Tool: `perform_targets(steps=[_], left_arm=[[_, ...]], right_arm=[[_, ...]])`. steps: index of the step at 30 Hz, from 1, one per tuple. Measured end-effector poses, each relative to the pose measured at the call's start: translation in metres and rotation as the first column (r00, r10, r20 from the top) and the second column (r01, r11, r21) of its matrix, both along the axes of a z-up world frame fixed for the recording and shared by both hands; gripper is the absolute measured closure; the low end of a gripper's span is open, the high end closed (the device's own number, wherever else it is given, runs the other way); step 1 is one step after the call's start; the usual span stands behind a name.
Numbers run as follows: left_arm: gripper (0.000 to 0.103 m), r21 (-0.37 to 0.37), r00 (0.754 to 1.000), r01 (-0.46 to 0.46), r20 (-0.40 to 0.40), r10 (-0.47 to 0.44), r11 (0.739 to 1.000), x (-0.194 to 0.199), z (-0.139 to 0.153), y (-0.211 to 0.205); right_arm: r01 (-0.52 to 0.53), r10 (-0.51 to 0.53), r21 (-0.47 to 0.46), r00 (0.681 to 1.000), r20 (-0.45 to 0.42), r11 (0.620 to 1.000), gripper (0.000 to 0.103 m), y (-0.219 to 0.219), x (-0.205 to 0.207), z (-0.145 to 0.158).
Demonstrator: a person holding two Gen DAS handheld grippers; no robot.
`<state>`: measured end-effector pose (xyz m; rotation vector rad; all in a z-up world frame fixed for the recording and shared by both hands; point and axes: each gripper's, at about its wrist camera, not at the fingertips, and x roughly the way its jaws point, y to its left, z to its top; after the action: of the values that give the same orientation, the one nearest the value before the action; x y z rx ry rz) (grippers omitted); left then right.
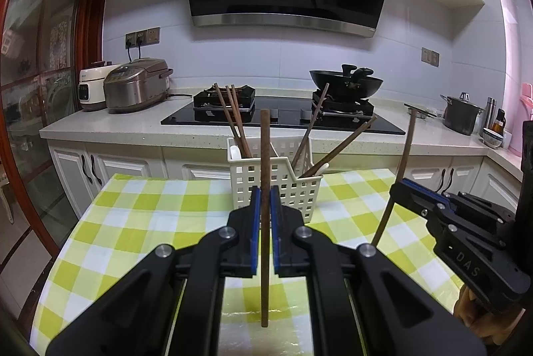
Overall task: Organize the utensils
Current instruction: 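Lift both chopsticks upright and carry them over the caddy with both grippers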
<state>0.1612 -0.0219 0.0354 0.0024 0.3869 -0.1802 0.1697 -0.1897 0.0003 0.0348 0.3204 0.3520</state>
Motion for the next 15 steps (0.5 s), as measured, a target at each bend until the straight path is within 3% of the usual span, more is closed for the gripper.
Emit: perform_targets(steps=[15], left_arm=[[0.097, 0.002, 0.999, 0.004, 0.033, -0.004, 1.000, 0.001, 0.016, 0.004]], right_arm=[[-0.012, 0.012, -0.021, 1.000, -0.004, 1.000, 0.097, 0.003, 0.008, 0.003]])
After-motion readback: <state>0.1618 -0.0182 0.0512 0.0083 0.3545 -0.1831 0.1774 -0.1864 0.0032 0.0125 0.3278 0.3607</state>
